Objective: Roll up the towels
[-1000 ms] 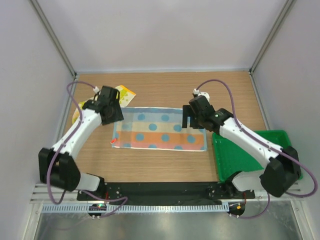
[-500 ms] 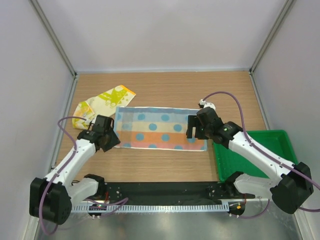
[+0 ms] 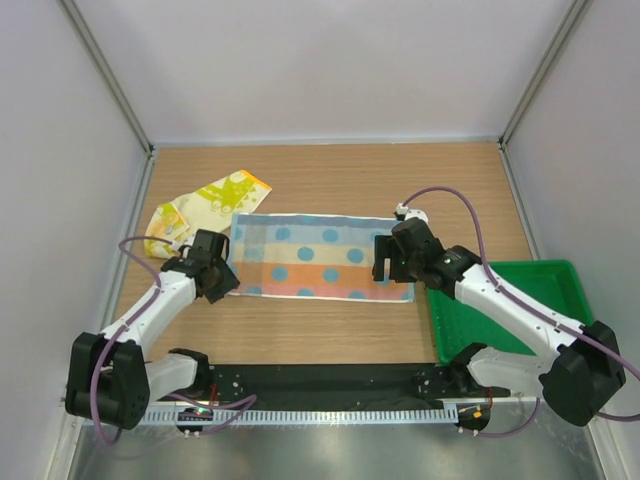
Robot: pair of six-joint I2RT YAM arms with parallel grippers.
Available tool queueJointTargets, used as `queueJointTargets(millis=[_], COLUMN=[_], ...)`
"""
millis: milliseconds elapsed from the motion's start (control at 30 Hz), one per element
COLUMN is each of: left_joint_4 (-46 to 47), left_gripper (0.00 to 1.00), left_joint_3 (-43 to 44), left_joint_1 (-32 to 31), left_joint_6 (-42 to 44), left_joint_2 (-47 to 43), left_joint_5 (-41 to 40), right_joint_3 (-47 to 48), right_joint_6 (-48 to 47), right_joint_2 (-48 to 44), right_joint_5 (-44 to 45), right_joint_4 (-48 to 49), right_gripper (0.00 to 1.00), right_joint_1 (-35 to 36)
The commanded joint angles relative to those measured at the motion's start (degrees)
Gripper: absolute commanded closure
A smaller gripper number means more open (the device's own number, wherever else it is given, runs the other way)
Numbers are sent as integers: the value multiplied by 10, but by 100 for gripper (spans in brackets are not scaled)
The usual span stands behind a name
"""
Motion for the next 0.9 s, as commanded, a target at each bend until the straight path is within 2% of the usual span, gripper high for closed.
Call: queueJointTargets(millis=[0, 433, 800, 867], left_joint_4=[23, 68, 65, 67], left_gripper=[59, 62, 65, 68], left_joint_3=[-6, -8, -1, 0], left_joint_1=[9, 31, 31, 30], left_joint_6=[-8, 2, 1, 2], left_joint_2=[2, 71, 86, 89], left_joint_5=[-28, -3, -31, -34], right_joint_3=[-2, -6, -9, -7], right_joint_6=[-1, -6, -11, -12], right_joint_2=[6, 27, 52, 54], right_joint_5=[-3, 0, -9, -11], right_joint_4=[26, 35, 43, 45], right_gripper=[15, 15, 15, 15], right_joint_1=[3, 4, 4, 4])
